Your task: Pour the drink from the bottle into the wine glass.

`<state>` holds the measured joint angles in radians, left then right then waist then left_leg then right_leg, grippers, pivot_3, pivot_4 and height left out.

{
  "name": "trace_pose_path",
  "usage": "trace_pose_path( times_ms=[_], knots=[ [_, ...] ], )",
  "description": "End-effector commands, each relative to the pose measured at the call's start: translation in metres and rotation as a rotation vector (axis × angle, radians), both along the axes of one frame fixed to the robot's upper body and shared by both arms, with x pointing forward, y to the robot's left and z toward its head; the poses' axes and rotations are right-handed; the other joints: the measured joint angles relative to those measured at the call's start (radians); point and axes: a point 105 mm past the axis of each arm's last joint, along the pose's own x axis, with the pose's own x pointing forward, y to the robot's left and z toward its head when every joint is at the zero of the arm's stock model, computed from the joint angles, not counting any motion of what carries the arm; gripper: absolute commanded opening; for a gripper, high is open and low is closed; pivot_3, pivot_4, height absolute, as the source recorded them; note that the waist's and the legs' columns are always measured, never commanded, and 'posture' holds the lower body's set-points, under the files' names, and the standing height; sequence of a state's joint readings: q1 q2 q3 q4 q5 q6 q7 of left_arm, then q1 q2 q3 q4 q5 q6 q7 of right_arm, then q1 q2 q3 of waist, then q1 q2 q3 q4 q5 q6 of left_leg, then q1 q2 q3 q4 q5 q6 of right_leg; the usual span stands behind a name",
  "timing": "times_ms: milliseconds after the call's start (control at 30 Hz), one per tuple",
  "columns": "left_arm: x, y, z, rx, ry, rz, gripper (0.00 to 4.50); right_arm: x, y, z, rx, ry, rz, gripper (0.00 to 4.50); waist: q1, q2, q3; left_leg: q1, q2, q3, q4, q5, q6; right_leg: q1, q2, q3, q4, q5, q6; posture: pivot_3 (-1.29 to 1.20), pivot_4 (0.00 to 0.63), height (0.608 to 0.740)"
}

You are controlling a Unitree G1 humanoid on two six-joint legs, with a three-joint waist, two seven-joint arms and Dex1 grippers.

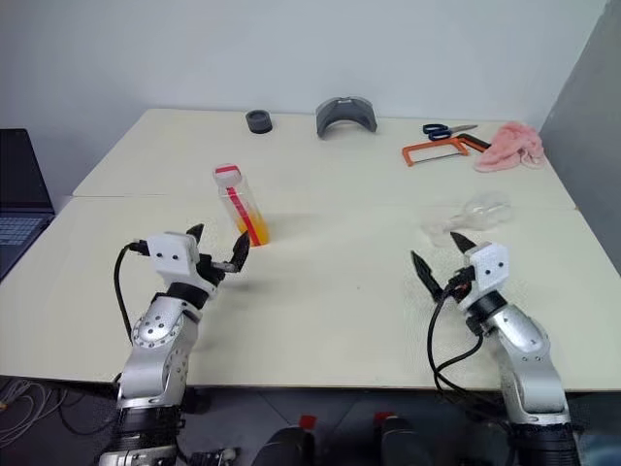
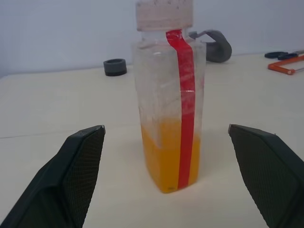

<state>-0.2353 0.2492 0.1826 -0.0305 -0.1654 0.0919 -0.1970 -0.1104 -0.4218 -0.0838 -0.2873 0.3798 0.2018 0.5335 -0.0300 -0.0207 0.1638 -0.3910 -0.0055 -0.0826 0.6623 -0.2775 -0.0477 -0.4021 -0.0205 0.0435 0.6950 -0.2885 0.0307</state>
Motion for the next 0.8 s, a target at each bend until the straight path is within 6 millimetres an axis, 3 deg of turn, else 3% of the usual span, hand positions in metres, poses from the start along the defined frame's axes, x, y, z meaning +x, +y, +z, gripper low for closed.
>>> trace_pose_path(
  times_ms=[33, 333, 800],
  knots=[
    [0.007, -0.005, 0.010, -0.004, -0.023, 0.032, 4.47, -0.010, 0.019, 0.018, -0.007, 0.000, 0.141, 4.50, 0.000, 0.000, 0.000, 0.000, 0.000, 0.000, 0.000, 0.000, 0.000, 0.000, 0.000, 0.000, 0.000, 0.000, 0.000, 0.00, 0.150, 0.740],
    [0.020, -0.023, 0.008, -0.015, -0.003, 0.009, 4.47, -0.013, 0.029, 0.022, -0.068, 0.020, 0.205, 4.50, 0.001, 0.000, 0.000, 0.000, -0.001, 0.000, 0.000, 0.000, 0.000, 0.002, 0.000, -0.002, -0.003, 0.000, 0.000, 0.00, 0.150, 0.740],
    [0.042, -0.022, 0.019, -0.019, -0.025, 0.107, 4.47, -0.019, 0.042, 0.040, -0.098, 0.032, 0.356, 4.50, 0.002, 0.000, 0.000, -0.001, -0.001, 0.000, 0.000, 0.000, 0.000, 0.003, 0.000, -0.003, -0.005, 0.000, 0.000, 0.00, 0.150, 0.740]
  ],
)
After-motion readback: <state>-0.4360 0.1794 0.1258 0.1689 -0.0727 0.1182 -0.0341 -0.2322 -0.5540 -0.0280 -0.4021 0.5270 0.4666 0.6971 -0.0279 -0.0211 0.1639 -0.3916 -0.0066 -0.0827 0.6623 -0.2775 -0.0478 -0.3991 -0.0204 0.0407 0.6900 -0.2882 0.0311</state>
